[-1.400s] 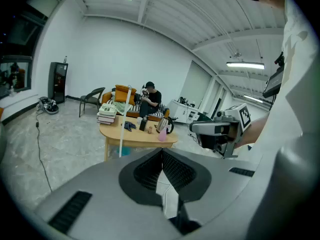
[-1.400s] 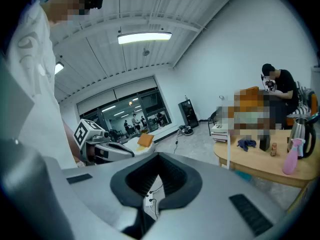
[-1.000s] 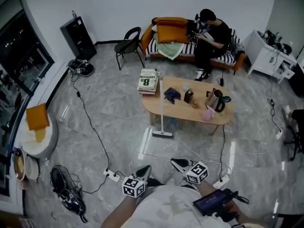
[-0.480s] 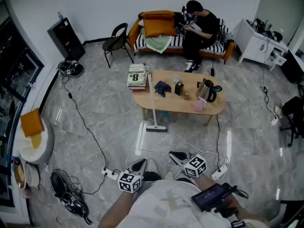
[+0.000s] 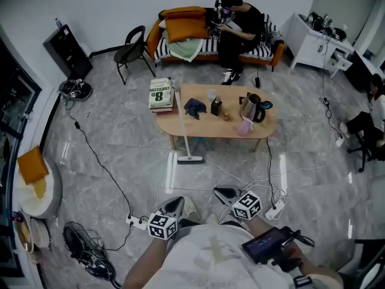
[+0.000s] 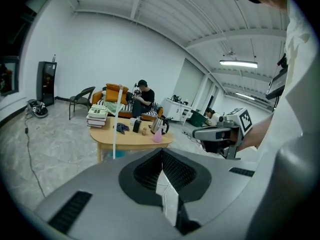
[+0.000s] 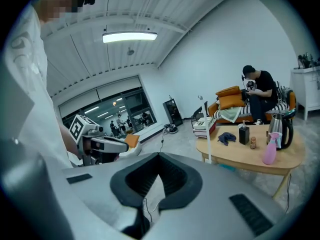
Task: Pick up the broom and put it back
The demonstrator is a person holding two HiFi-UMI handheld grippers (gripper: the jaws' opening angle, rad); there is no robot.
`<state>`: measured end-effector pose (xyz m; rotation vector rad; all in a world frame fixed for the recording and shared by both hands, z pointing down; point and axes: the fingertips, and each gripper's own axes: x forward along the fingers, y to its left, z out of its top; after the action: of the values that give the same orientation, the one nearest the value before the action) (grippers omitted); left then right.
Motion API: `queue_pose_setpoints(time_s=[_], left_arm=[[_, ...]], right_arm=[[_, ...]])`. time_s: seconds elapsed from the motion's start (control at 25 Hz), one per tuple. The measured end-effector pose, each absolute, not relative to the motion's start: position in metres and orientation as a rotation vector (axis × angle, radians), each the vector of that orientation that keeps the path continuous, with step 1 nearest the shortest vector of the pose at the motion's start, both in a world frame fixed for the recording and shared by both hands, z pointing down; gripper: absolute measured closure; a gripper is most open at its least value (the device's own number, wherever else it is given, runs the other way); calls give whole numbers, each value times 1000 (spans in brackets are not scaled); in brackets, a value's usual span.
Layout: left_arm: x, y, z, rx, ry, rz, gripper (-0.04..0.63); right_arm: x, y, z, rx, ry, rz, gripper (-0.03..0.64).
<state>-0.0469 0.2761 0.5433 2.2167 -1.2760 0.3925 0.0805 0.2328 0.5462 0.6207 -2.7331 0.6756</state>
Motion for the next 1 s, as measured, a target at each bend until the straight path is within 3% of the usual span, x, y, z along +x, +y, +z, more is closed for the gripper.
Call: queue_pose_setpoints(time_s=[1.0], left_arm=[[-96, 158, 552, 2304, -1100, 401, 583]], right_arm=[[39, 126, 538, 870, -2622, 672, 600]])
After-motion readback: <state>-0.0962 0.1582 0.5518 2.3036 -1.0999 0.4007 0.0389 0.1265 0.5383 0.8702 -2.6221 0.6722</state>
